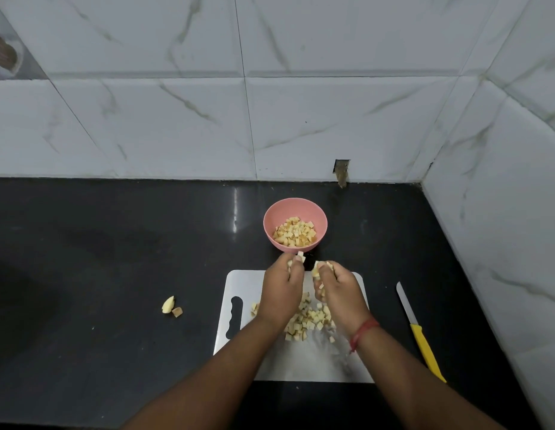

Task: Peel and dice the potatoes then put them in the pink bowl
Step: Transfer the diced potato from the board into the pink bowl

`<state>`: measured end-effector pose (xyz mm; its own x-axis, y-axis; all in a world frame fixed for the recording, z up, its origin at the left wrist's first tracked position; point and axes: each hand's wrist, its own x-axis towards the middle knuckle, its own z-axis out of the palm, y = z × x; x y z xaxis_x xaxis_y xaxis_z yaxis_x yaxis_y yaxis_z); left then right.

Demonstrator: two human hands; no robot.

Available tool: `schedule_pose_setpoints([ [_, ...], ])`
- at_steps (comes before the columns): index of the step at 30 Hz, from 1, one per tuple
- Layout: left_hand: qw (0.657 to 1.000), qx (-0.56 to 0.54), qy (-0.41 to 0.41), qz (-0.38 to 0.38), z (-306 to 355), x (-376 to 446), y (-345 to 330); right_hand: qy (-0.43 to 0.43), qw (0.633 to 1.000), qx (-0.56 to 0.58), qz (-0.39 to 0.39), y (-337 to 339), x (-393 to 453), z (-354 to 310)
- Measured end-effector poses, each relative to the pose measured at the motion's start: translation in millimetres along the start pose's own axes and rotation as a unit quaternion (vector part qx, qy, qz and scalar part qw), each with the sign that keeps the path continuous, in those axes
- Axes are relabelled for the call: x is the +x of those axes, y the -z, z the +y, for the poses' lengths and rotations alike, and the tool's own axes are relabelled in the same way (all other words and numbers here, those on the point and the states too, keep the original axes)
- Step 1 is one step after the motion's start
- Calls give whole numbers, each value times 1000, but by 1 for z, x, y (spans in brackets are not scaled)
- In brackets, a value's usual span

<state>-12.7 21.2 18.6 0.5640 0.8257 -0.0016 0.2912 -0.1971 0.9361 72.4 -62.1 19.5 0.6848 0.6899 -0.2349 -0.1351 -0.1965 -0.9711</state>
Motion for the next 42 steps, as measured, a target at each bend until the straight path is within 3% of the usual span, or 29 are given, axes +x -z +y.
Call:
schedule_pose_setpoints([
  [3,999,-47,13,12,20,22,0,-17,995,97,13,-11,16,-27],
  [6,997,-52,49,27,41,53,2,-57,991,119,20,-23,51,-50],
  [9,989,-65,132,12,55,85,4,-97,993,50,50,-37,89,-66],
  [12,986,19,163,-33,48,119,5,-85,989,-116,21,-44,119,-75],
  [16,969,174,148,-95,38,143,8,-40,931,-364,-10,-41,140,-79],
  [20,945,288,106,-114,35,152,11,-22,826,-557,-83,-41,155,-85],
  [25,926,347,68,-129,34,156,11,51,780,-617,-94,-36,157,-91],
  [28,922,350,53,-155,34,156,10,34,761,-634,-133,-36,159,-96],
  [30,931,330,44,-151,33,155,12,40,763,-631,-137,-34,157,-96],
  [34,944,301,0,-134,28,151,18,134,797,-584,-83,-24,152,-89],
  [37,959,273,-7,-74,23,150,18,189,805,-562,-28,-21,152,-83],
  [40,961,276,-26,-21,20,147,19,178,796,-579,-19,-22,150,-79],
  [42,965,259,-28,4,18,146,18,143,818,-557,-8,-23,149,-78],
])
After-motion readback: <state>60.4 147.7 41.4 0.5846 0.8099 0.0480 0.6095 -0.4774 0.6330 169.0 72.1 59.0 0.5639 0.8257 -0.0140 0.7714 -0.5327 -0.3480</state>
